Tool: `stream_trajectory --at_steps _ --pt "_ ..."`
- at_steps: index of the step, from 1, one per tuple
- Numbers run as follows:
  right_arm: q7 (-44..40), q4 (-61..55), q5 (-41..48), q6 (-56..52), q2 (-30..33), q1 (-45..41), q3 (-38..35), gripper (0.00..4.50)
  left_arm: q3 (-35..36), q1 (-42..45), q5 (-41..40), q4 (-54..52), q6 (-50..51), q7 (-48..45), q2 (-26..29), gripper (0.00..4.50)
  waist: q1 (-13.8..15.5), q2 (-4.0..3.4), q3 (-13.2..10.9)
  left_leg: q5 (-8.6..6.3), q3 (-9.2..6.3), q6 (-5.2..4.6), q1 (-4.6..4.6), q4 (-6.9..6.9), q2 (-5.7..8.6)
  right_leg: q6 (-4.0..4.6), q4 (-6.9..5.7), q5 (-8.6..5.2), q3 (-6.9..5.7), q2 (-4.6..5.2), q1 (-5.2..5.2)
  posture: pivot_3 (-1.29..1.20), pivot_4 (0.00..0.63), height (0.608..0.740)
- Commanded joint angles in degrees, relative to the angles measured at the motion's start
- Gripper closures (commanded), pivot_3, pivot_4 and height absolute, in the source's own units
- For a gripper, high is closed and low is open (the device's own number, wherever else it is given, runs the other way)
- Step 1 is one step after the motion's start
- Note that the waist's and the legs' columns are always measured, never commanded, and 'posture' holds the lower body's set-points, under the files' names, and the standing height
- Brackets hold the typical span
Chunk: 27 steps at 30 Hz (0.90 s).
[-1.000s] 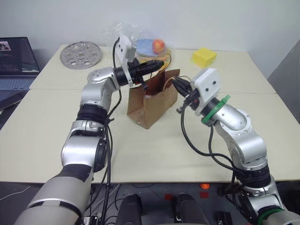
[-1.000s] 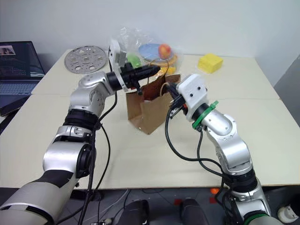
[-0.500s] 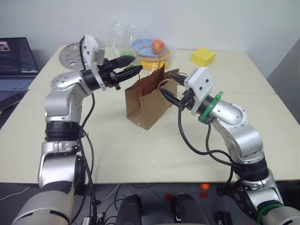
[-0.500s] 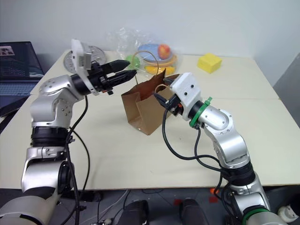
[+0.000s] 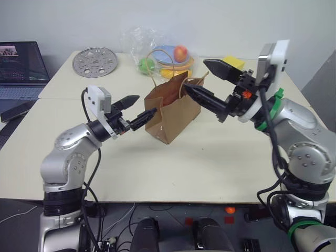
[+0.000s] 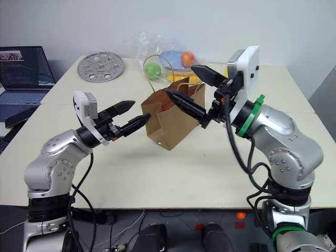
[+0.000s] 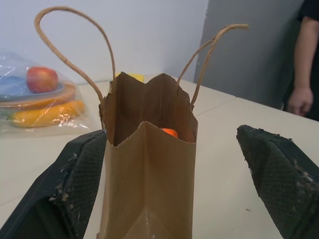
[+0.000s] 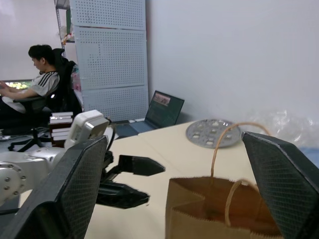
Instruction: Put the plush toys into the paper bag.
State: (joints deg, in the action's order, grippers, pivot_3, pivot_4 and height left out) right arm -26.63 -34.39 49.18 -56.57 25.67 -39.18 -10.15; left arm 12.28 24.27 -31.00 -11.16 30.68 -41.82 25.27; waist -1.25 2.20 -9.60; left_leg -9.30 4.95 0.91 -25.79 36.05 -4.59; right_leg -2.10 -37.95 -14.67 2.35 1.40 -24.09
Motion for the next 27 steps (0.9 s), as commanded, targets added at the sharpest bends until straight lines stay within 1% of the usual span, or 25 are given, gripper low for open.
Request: stream_trajectory --at_steps 1,4,8,9,11,13,17,24,27 --pt "-1.0 -3.7 2.2 -2.2 4.2 3.0 0.3 0.00 -3.3 1.3 3.7 1.8 -4.2 2.9 -2.0 0.05 0.0 0.00 0.0 0.00 0.03 0.00 0.00 0.00 0.01 0.00 0.01 0.00 0.03 0.01 -0.01 0.00 0.150 0.740" --pt "1.6 -4.7 2.8 -1.8 4.1 4.1 1.0 0.00 -5.8 1.9 7.2 4.7 -7.8 3.7 -2.9 0.05 -0.3 -0.01 0.0 0.01 0.03 -0.02 -0.01 0.01 0.04 0.00 0.08 0.01 0.11 0.01 -0.04 0.00 0.150 0.740" --pt "3.2 -6.5 2.9 -2.5 5.3 5.7 1.6 0.00 -6.9 2.1 9.2 6.6 -10.7 5.4 -4.2 0.05 -0.5 -0.01 0.0 0.01 0.01 -0.03 0.00 -0.02 0.00 -0.04 0.07 0.00 0.09 -0.07 -0.07 0.00 0.150 0.740" --pt "3.4 -7.1 2.0 -2.3 6.0 6.4 2.1 0.00 -7.7 1.8 11.3 7.5 -12.6 6.7 -4.4 0.05 -0.4 -0.01 0.0 0.01 -0.03 -0.03 -0.01 -0.03 -0.02 -0.25 0.06 0.10 0.07 -0.12 -0.07 0.00 0.150 0.740" --pt "4.2 -7.8 1.6 -1.9 6.6 7.2 2.7 0.00 -8.6 1.0 13.3 8.0 -15.2 7.8 -4.8 0.05 -0.4 -0.01 0.0 0.00 -0.08 -0.02 -0.02 -0.07 -0.02 -0.30 0.06 0.08 0.04 -0.14 -0.07 0.00 0.150 0.740" --pt "5.0 -8.0 2.2 -1.6 6.3 7.6 2.6 0.00 -8.6 0.1 12.5 6.7 -16.4 7.5 -5.8 0.05 -0.4 -0.01 0.0 0.00 -0.07 -0.02 -0.03 -0.08 -0.02 -0.30 0.06 0.07 0.06 -0.14 -0.08 0.00 0.150 0.740" --pt "5.9 -8.4 2.7 -1.4 6.4 8.4 2.4 0.00 -6.4 0.2 8.1 2.5 -14.5 7.0 -6.3 0.05 -0.4 0.00 0.0 0.00 -0.05 -0.02 -0.07 -0.05 -0.02 -0.30 0.12 0.07 0.07 -0.12 -0.07 0.00 0.150 0.740" --pt "5.9 -7.7 2.4 -0.7 6.3 8.6 2.7 0.00 -3.1 -3.8 4.5 -3.1 -12.0 7.2 -3.0 0.05 -0.5 -0.01 0.0 0.00 -0.05 -0.02 -0.05 -0.06 -0.04 -0.22 0.13 0.03 0.10 -0.12 -0.08 0.00 0.150 0.740" --pt "5.6 -7.1 2.0 -0.3 6.3 8.6 3.0 0.00 -2.0 -5.9 4.8 -4.7 -11.4 8.2 -1.7 0.05 -0.5 0.00 0.0 0.00 -0.06 -0.02 -0.06 -0.06 -0.04 -0.22 0.15 0.03 0.08 -0.12 -0.07 0.00 0.150 0.740"
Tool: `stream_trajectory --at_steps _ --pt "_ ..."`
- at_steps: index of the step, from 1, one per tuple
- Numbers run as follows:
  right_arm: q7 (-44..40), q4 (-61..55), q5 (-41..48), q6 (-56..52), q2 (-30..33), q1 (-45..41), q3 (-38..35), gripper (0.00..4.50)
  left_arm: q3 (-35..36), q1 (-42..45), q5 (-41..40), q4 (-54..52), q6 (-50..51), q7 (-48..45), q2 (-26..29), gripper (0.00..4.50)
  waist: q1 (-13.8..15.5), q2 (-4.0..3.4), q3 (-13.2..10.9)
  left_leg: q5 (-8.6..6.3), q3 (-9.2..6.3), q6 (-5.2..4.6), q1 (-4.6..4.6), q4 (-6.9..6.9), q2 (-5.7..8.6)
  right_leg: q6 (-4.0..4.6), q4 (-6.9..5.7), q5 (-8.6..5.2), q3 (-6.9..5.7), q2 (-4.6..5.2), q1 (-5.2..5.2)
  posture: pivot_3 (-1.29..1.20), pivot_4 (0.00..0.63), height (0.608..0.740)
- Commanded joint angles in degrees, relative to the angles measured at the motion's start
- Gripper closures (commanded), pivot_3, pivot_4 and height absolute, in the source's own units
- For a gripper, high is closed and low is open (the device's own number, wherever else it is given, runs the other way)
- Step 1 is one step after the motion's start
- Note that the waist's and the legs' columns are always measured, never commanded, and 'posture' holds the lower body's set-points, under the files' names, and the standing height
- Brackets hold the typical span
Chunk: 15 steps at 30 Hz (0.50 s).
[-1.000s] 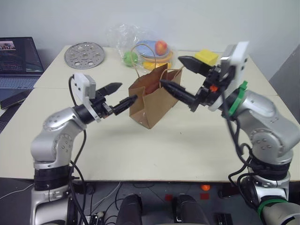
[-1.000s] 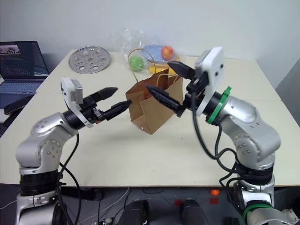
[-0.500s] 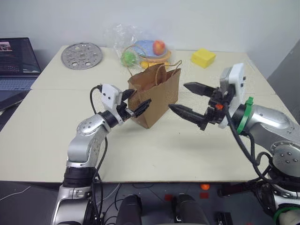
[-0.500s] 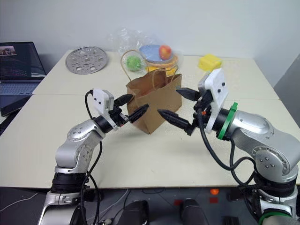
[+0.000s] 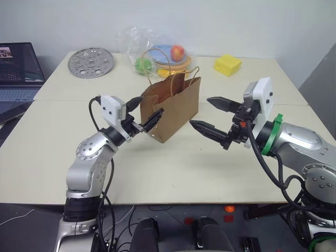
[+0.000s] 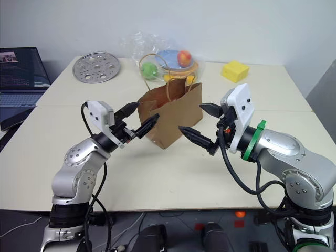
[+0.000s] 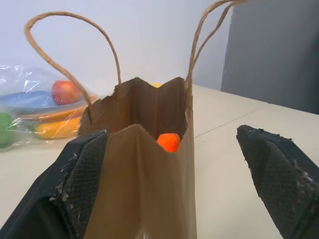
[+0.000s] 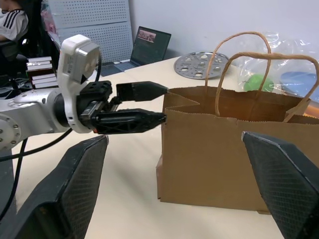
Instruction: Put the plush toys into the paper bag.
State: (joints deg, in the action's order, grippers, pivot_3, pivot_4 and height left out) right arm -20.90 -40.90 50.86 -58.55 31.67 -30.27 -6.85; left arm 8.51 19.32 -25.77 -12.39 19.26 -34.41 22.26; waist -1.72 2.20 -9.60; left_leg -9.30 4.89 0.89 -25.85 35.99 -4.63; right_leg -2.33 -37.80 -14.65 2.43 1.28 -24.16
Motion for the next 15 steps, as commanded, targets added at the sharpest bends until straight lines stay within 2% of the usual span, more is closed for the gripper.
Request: stream_trajectory --at_steps 1,15 --pt "-0.2 -0.5 0.3 1.8 0.3 -0.3 -0.1 0.00 1.9 -1.5 0.1 -3.5 -0.1 1.0 1.8 0.05 0.0 0.00 0.0 0.00 0.00 0.00 0.00 0.00 0.00 0.03 0.01 -0.02 0.01 0.00 0.00 0.00 0.150 0.740" --pt "0.5 0.1 0.1 2.0 1.0 -0.5 0.0 0.00 -1.8 2.3 3.9 7.7 -5.2 -0.1 0.7 0.05 0.2 0.00 0.0 -0.01 0.03 0.00 -0.01 -0.02 0.02 0.22 0.09 -0.12 0.01 0.07 -0.01 0.00 0.150 0.740"
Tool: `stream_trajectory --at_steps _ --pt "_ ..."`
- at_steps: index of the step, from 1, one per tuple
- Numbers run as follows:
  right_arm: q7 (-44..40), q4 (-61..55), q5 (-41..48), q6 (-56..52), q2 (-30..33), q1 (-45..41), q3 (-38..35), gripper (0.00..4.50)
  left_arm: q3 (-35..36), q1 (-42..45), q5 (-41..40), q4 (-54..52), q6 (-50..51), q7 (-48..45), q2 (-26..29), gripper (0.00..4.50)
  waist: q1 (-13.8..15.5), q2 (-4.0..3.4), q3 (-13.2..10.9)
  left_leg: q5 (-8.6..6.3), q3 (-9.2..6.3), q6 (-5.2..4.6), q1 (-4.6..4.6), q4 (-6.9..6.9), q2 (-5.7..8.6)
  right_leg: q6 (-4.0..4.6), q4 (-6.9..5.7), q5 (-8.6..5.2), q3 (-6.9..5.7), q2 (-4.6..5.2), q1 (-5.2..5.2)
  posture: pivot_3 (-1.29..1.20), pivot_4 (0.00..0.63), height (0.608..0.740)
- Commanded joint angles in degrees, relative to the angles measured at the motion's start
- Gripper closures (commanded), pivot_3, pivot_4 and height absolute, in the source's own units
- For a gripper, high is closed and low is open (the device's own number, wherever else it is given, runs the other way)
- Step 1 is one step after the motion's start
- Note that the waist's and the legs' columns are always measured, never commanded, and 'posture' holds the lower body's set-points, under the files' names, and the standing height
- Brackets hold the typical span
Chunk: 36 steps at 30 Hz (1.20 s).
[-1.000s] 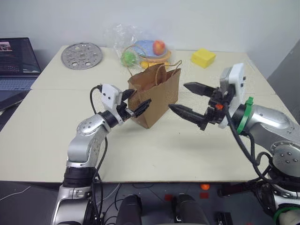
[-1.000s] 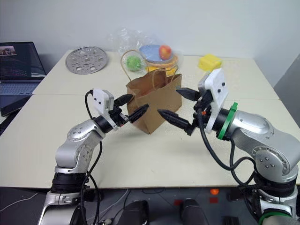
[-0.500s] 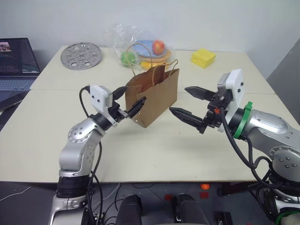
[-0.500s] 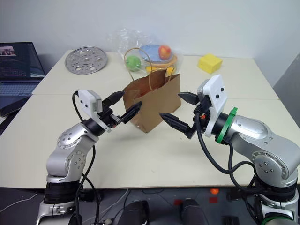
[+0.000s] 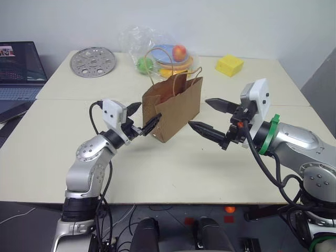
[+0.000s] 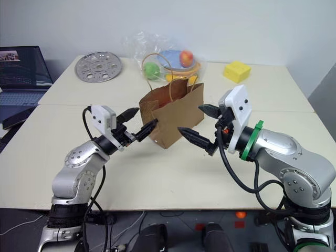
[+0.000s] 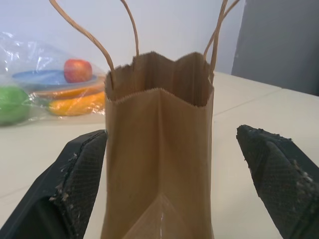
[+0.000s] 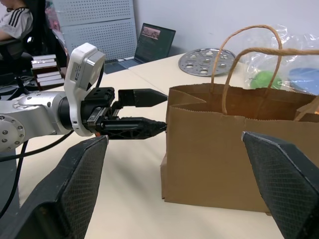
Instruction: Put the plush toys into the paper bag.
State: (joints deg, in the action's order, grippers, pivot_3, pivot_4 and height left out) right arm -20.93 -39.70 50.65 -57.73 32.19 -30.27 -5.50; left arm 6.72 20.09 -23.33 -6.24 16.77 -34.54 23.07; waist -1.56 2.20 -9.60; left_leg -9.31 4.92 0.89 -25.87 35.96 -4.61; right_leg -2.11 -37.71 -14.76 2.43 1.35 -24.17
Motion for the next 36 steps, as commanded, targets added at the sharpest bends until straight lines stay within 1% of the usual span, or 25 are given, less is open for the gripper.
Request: stream_trajectory --at_steps 1,6,9,13,16,18,21,23,28,29,33,36 --pt "0.8 -1.3 0.4 1.1 0.6 -0.4 -1.4 0.00 -0.5 1.9 1.8 2.8 -3.4 -0.3 -0.4 0.05 0.0 0.00 0.0 0.00 0.00 0.00 0.00 -0.01 0.00 0.00 0.00 0.00 -0.03 -0.01 0.00 0.00 0.150 0.740" --pt "1.6 -1.8 0.9 0.8 1.0 -0.2 -1.4 0.00 -1.7 4.7 4.1 8.5 -6.2 0.8 -2.9 0.05 0.1 0.00 0.0 0.00 0.00 0.00 -0.02 0.00 0.01 0.02 -0.01 -0.01 -0.04 -0.02 0.01 0.00 0.150 0.740" --pt "1.9 -2.0 1.0 0.7 1.0 -0.2 -1.1 0.00 -3.4 5.2 4.7 11.4 -7.6 -0.4 -4.9 0.05 0.0 0.00 0.0 0.00 0.01 0.00 -0.02 0.00 0.02 0.01 0.02 -0.01 0.01 0.00 0.01 0.00 0.150 0.740" --pt "2.2 -2.5 1.5 0.3 1.2 -0.4 -1.0 0.00 -4.3 6.4 6.1 14.6 -9.0 -0.5 -5.9 0.05 0.0 0.00 0.0 0.00 0.01 0.00 -0.02 -0.01 0.01 0.00 0.02 0.00 -0.02 -0.01 0.01 0.00 0.150 0.740" --pt "2.2 -2.9 1.6 0.2 1.7 -0.3 -0.6 0.00 -4.6 7.1 6.8 16.0 -9.3 -0.6 -5.8 0.67 0.0 0.00 0.0 0.00 -0.02 0.00 -0.02 0.00 0.00 0.00 -0.01 0.00 -0.06 -0.04 0.01 0.00 0.150 0.740" --pt "2.2 -3.1 1.6 0.4 1.9 -0.1 -0.3 0.00 -4.4 7.2 6.6 16.2 -9.2 -1.0 -6.0 1.23 0.0 0.00 0.0 0.00 -0.01 0.00 -0.02 -0.01 0.00 0.00 -0.01 0.00 -0.04 -0.03 0.01 0.00 0.150 0.740" --pt "2.4 -3.1 1.7 0.4 1.9 -0.1 -0.2 0.00 -4.2 7.4 6.6 16.5 -9.3 -1.3 -6.0 2.25 0.0 0.00 0.0 0.00 -0.01 0.00 -0.02 -0.01 0.01 0.00 0.00 0.00 -0.03 -0.02 0.01 0.00 0.150 0.740" --pt "2.5 -3.2 1.8 0.5 1.9 -0.2 0.0 0.00 -4.1 7.7 6.7 16.9 -9.4 -1.5 -5.9 2.77 0.0 0.00 0.0 0.00 -0.01 0.00 -0.02 -0.01 0.00 0.00 0.00 0.00 -0.03 -0.02 0.01 0.00 0.150 0.740" --pt "0.5 -3.9 2.0 0.4 3.6 0.3 1.1 0.00 -4.1 8.2 6.5 17.4 -9.4 -1.6 -6.0 4.27 0.0 0.00 0.0 0.00 -0.01 0.00 -0.02 -0.01 0.00 0.00 0.00 0.00 -0.03 -0.02 0.01 0.00 0.150 0.740" --pt "0.0 -3.9 1.9 0.4 4.1 0.3 1.3 0.00 -4.1 8.3 6.5 17.5 -9.4 -1.6 -6.0 4.46 0.0 0.01 0.0 0.00 -0.01 0.00 -0.02 -0.01 0.00 0.00 0.00 -0.01 -0.03 -0.02 0.01 0.00 0.150 0.740" --pt "-1.7 -4.0 2.2 0.7 5.5 0.5 1.8 0.00 -4.1 8.8 6.3 18.0 -9.2 -1.9 -6.1 4.46 0.0 0.01 0.0 0.00 -0.02 0.00 -0.02 -0.01 0.00 0.00 0.01 -0.01 -0.03 -0.02 0.01 0.00 0.150 0.740" --pt "-2.5 -4.1 3.4 0.6 6.3 0.7 0.9 0.00 -4.3 9.3 5.2 17.8 -8.1 -3.9 -5.7 4.46 0.0 0.01 0.0 0.00 -0.03 0.00 -0.02 -0.01 0.00 0.00 0.01 -0.01 -0.03 -0.02 0.01 0.00 0.150 0.740"
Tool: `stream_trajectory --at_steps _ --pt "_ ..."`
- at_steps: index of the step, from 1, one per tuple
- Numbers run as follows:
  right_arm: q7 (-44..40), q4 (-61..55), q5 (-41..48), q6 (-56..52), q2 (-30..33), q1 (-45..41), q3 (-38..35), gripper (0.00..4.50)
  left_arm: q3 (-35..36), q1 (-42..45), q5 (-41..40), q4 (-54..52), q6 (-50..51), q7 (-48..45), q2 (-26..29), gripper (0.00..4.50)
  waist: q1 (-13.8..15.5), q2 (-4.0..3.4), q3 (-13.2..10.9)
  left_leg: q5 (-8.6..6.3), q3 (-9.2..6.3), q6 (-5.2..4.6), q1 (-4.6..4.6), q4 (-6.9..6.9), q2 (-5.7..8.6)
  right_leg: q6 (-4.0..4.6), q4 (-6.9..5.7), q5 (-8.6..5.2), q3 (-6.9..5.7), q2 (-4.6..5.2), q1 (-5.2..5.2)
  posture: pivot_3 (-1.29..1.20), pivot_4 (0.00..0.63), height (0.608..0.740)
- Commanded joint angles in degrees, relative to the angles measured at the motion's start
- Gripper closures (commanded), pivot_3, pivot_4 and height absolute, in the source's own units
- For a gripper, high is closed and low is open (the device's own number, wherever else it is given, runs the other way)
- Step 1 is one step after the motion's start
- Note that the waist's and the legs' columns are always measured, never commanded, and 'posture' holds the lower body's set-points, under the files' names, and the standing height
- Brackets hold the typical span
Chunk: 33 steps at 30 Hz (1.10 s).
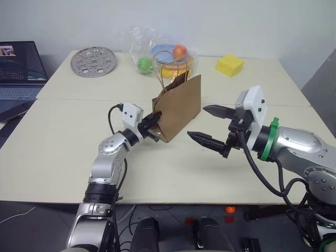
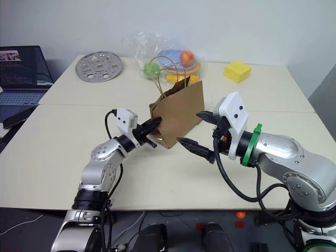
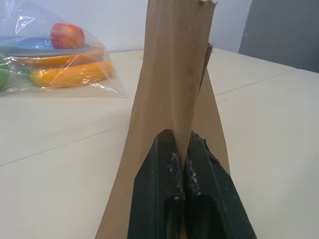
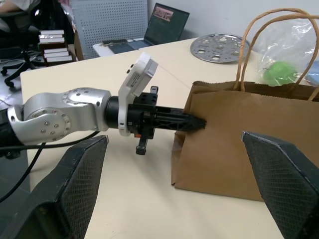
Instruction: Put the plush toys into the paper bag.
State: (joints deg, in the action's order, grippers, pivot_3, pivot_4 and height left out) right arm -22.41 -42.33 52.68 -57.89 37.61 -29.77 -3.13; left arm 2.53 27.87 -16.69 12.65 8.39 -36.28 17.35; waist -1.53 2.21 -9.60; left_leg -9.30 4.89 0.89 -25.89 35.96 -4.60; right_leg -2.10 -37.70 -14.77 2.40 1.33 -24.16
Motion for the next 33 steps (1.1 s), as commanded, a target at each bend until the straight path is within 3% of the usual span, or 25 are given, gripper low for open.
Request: stream_trajectory --at_steps 1,5,8,10,17,24,29,33 --pt "-1.3 -1.4 1.9 0.7 1.3 0.2 -1.8 0.00 -0.2 1.8 -1.2 -0.9 0.1 -2.7 0.4 4.46 0.0 0.00 0.0 0.00 0.01 0.00 0.00 0.00 0.00 0.00 0.00 0.00 0.00 0.00 0.00 0.00 0.150 0.740" --pt "-4.0 -1.1 5.0 -0.2 4.5 0.1 -3.5 0.00 0.5 4.8 0.3 3.1 -3.1 -3.8 1.2 4.46 0.1 0.01 0.0 0.00 0.00 0.00 -0.01 0.01 0.00 0.01 0.00 0.00 -0.02 0.00 0.00 0.00 0.150 0.740" --pt "-9.1 -1.4 4.2 -0.2 11.7 0.1 -4.6 0.00 3.9 9.6 -8.6 5.1 3.4 -10.3 1.0 4.46 0.2 0.03 -0.1 0.00 0.01 0.00 -0.03 0.02 0.02 0.01 0.04 0.00 -0.02 0.01 0.00 0.00 0.150 0.740" --pt "-9.5 0.7 5.6 -0.2 14.1 -0.6 -7.2 0.00 4.0 12.0 -10.1 6.7 3.6 -14.1 1.0 4.46 0.2 0.05 -0.1 -0.01 -0.01 0.00 -0.06 0.02 0.02 0.01 0.10 -0.01 -0.02 0.04 -0.01 0.00 0.150 0.740" --pt "-9.5 7.5 15.7 -5.2 24.7 -2.3 -21.3 0.00 -3.1 23.3 -8.3 20.3 2.7 -38.7 3.9 4.46 0.4 0.03 -0.1 -0.02 0.05 -0.02 -0.11 -0.18 0.06 0.01 0.49 0.01 -0.04 0.04 0.04 0.00 0.150 0.740" --pt "-1.9 4.2 24.4 -6.4 25.4 2.8 -25.5 0.00 -6.5 30.5 -1.5 40.2 -8.5 -52.1 2.2 4.46 0.1 0.04 -0.1 -0.18 -0.01 -0.22 -0.19 -0.24 0.05 -0.36 0.61 0.16 -0.02 0.00 0.00 0.00 0.150 0.740" --pt "1.6 2.6 27.1 -4.8 25.8 7.3 -26.8 0.00 -5.9 33.3 1.5 48.2 -14.6 -53.6 1.0 4.46 0.1 0.04 -0.1 -0.19 -0.07 -0.23 -0.31 -0.20 0.03 -0.40 0.61 0.16 -0.09 -0.03 -0.02 0.00 0.150 0.740" --pt "1.9 2.4 26.5 -3.5 25.8 9.4 -26.3 0.00 -4.4 35.4 2.8 51.3 -18.2 -51.5 1.2 3.59 0.1 0.04 -0.1 -0.18 -0.09 -0.24 -0.35 -0.09 0.04 -0.43 0.62 0.18 -0.05 -0.02 0.01 0.00 0.150 0.740"
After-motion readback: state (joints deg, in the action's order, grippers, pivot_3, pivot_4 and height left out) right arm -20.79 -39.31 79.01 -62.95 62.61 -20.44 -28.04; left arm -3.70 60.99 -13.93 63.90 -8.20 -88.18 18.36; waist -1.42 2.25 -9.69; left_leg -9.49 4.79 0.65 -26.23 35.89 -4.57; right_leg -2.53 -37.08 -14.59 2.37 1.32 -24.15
